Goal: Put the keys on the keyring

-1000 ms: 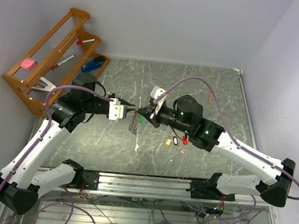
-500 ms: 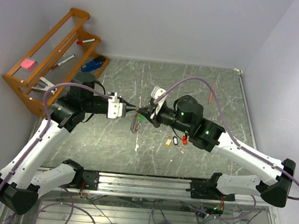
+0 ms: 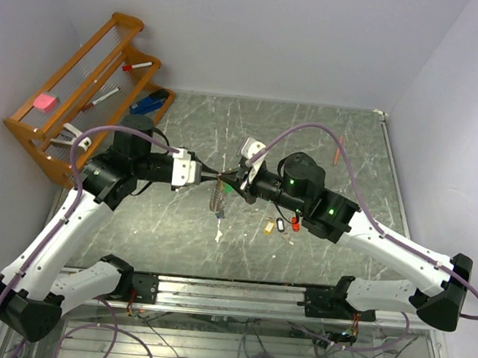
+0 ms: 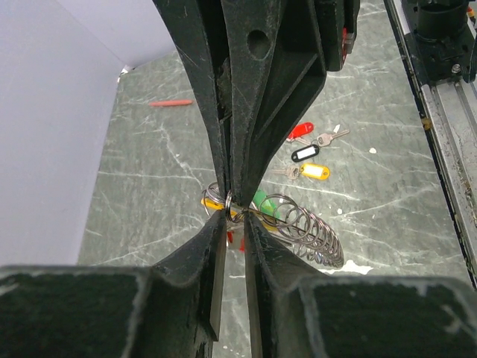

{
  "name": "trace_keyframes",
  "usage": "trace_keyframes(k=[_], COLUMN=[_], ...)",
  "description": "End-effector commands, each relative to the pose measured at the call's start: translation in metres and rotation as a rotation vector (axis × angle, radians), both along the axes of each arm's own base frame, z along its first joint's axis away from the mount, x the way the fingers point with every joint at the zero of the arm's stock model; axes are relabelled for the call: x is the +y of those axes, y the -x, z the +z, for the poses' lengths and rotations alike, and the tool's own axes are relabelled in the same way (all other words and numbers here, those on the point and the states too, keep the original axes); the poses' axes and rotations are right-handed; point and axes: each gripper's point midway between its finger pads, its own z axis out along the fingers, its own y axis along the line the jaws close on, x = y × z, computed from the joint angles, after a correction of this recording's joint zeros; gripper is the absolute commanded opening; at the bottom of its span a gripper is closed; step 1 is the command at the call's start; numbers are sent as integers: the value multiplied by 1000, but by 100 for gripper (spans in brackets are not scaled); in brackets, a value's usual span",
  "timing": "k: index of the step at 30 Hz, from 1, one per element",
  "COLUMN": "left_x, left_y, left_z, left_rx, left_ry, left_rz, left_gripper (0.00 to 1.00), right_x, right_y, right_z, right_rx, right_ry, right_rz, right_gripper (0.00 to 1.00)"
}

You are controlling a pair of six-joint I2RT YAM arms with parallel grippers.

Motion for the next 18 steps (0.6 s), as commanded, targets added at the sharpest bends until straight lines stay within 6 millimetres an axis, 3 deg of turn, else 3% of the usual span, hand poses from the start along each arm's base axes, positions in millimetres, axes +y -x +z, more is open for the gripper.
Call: trace_keyframes(k=[1,8,15,18], left_x=[-5,-8,-3,0], left_y=[6,4,2,-1], left_z=[9,8,5,3], left_rx=[17,18,0,-19], left_ry=[26,31,-11,-41], left_rz=[-41,-53,-38,-29], left_gripper=[24,7,7,7], right_x=[1,-1,-6,-10], right_y=[0,1,5,5], right_z=[29,31,30,27], right_rx=[-57,-55,-43,-32], right_ry=[-79,-86,-73,-61], right_rz=[1,1,-1,-13], right_gripper=[0,0,1,21])
